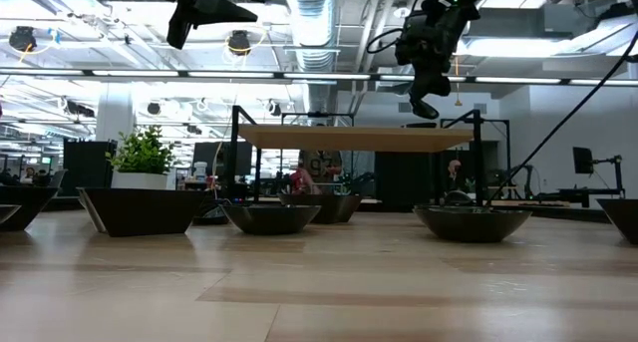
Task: Pick & Place Mini shaped plates
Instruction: Stack the black drop shaped plate on top of the black drop shaped plate on the shelf
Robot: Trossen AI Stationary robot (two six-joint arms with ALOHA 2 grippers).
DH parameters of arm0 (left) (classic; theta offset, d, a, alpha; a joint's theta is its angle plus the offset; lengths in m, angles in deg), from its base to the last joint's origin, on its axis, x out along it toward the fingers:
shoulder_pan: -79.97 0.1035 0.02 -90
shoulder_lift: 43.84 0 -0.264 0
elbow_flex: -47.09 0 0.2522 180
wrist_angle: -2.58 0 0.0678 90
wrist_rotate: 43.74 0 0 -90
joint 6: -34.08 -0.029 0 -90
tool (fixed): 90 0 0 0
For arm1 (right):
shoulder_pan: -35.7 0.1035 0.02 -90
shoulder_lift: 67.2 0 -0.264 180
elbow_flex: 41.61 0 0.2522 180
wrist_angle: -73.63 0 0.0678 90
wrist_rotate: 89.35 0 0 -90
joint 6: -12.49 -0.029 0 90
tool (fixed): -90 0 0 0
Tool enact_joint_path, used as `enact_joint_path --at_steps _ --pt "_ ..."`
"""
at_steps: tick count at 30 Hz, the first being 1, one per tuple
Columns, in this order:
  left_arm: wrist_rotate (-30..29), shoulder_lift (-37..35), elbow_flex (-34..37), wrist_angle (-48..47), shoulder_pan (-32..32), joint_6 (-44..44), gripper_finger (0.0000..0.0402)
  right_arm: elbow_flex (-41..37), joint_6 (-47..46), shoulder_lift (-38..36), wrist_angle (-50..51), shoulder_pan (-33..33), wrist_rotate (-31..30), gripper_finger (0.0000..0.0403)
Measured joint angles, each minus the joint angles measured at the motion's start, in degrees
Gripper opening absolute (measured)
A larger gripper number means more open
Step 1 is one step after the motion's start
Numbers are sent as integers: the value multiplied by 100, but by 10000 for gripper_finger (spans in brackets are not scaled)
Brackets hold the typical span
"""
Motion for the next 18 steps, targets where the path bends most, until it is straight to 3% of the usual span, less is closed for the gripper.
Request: enact_joint_path --at_steps 18 --pt "0 0 0 0 0 0 132 -356 221 -7 -157 208 -8 0"
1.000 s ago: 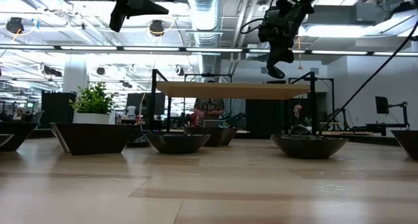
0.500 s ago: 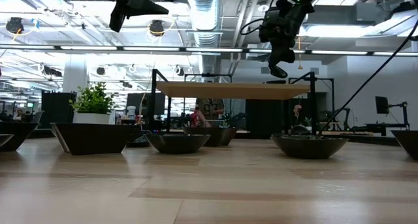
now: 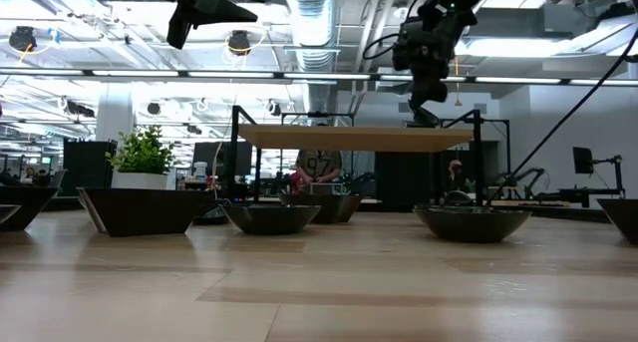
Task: Pick & Place Mini shaped plates
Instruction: Stack the black drop shaped plate on top of the black drop shaped plate on the shelf
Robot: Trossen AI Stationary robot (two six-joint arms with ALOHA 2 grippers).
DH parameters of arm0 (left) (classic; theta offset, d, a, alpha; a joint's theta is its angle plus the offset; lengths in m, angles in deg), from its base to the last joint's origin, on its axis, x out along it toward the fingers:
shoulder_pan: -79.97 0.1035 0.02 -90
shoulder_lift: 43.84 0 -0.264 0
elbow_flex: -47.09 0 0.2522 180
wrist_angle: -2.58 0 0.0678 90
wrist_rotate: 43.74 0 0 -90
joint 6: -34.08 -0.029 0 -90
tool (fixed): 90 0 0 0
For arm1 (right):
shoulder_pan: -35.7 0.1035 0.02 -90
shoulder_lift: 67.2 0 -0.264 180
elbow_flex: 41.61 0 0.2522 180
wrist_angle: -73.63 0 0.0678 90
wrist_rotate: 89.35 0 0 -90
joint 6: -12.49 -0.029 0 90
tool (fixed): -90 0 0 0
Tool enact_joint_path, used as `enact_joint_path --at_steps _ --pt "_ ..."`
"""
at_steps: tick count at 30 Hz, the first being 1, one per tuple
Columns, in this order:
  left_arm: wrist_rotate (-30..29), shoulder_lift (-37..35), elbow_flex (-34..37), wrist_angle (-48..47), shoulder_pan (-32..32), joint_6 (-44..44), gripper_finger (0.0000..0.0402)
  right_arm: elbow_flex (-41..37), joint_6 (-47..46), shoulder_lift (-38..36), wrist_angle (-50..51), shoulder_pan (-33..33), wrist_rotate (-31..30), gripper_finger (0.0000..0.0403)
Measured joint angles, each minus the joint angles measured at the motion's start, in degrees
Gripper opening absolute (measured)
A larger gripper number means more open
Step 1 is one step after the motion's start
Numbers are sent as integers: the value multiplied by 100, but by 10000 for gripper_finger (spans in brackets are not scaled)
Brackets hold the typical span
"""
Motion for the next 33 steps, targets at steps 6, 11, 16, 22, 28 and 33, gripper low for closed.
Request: enact_joint_path --at_steps 6,11,16,22,28,33 --pt "0 0 0 2 -1 0 132 2 -68 0 -213 2 0 0" --pt "0 0 0 2 0 0 132 2 -69 0 -275 -18 -3 0" --pt "0 -1 0 2 0 0 132 2 -70 0 -236 -52 -1 0" --pt "0 -2 0 2 -2 0 132 298 -42 -9 -116 -81 1 0" --pt "0 0 0 2 -1 0 132 452 22 -13 -105 -71 3 0" --pt "0 -2 0 2 -2 0 132 452 75 -2 -55 -64 -22 0"
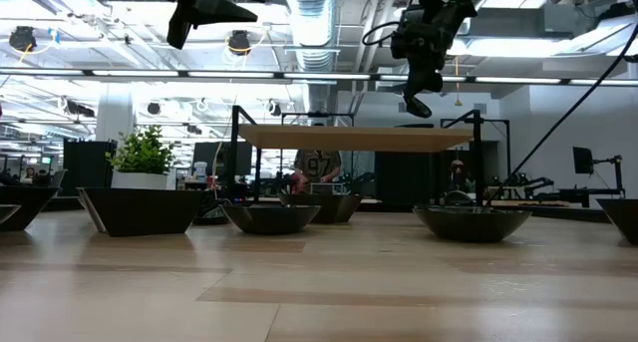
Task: Pick & Place Mini shaped plates
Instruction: Stack the black drop shaped plate on top of the black drop shaped plate on the shelf
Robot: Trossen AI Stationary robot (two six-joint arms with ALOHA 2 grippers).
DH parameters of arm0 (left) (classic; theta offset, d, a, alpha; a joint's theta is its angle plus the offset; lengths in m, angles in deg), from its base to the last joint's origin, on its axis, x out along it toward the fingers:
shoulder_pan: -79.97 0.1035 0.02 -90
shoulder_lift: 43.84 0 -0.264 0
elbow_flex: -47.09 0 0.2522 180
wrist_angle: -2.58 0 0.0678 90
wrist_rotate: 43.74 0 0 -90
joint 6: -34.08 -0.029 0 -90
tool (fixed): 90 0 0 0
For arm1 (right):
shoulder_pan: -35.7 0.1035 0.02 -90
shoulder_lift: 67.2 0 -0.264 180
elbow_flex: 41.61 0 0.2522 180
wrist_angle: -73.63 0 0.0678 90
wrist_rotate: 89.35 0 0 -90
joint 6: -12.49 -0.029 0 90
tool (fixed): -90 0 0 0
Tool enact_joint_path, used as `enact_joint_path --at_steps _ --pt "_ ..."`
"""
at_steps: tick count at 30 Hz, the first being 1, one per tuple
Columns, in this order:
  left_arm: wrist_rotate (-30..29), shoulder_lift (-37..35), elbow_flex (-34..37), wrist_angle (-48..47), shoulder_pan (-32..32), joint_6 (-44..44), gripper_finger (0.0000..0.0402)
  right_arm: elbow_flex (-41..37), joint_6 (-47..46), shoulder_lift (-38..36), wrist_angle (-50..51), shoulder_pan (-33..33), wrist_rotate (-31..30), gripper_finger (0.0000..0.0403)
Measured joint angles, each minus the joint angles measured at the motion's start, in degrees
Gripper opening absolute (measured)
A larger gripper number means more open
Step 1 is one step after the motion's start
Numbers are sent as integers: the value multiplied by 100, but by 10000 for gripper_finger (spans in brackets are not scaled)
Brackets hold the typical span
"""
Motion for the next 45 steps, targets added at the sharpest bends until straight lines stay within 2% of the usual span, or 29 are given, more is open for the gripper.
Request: enact_joint_path --at_steps 4,16,33,40,45 --pt "0 2 0 2 1 0 132 0 0 2 2 0 -17 2" --pt "45 1 0 7 2 0 132 0 -7 7 -49 0 -166 41" --pt "232 0 2 40 0 -2 132 -4 -101 -32 -311 89 -292 30" --pt "568 0 2 -9 -2 -203 132 -7 -89 -384 -682 517 -265 14" --pt "774 0 2 -63 -3 -212 132 -4 -433 -740 -1162 871 -254 12"
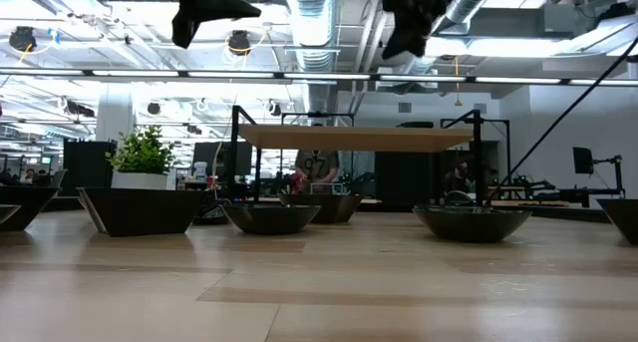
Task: Pick & Place Mini shaped plates
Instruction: Stack the black drop shaped plate on top of the black drop shaped plate on the shelf
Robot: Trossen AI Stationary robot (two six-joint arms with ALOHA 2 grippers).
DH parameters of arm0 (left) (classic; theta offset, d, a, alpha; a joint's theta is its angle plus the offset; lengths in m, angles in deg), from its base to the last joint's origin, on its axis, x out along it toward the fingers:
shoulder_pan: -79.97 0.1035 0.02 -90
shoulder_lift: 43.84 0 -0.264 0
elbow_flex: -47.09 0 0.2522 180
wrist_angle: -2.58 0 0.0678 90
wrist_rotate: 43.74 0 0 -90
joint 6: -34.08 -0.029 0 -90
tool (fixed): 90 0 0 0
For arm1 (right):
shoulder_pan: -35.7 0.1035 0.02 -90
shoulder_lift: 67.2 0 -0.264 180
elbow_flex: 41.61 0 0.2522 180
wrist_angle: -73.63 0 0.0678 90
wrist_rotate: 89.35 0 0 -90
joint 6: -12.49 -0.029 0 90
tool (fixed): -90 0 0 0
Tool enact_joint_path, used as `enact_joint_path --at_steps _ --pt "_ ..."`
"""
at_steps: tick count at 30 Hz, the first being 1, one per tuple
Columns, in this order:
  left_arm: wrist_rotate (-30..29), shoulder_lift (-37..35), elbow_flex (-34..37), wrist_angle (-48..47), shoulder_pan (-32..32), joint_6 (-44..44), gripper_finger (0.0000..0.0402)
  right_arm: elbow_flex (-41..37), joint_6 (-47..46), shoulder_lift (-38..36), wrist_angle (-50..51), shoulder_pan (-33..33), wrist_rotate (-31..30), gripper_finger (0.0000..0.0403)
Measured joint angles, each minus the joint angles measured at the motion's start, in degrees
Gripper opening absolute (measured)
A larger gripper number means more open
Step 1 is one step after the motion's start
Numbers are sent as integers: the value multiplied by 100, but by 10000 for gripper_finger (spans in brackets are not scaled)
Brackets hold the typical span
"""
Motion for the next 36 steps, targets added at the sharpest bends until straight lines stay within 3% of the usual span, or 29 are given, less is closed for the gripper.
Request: enact_joint_path --at_steps 9,14,20,27,30,36 --pt "-117 0 0 -1147 -59 375 132 -509 -743 -738 -733 987 -79 11" --pt "-86 0 0 -2246 91 1091 131 -1377 -1377 -1410 -1398 1762 -831 15" --pt "1234 0 0 -3244 752 1864 131 -2763 -2031 -2316 -2480 2737 -1460 23" --pt "2751 355 -91 -3460 1579 1379 131 -4308 -2469 -3115 -3834 3572 -1823 27" --pt "2999 843 -374 -3623 1724 1043 131 -4706 -2618 -3248 -4296 3734 -1825 27" --pt "2852 1921 -815 -3679 1746 465 131 -4916 -2776 -3244 -4465 3905 -1826 29"
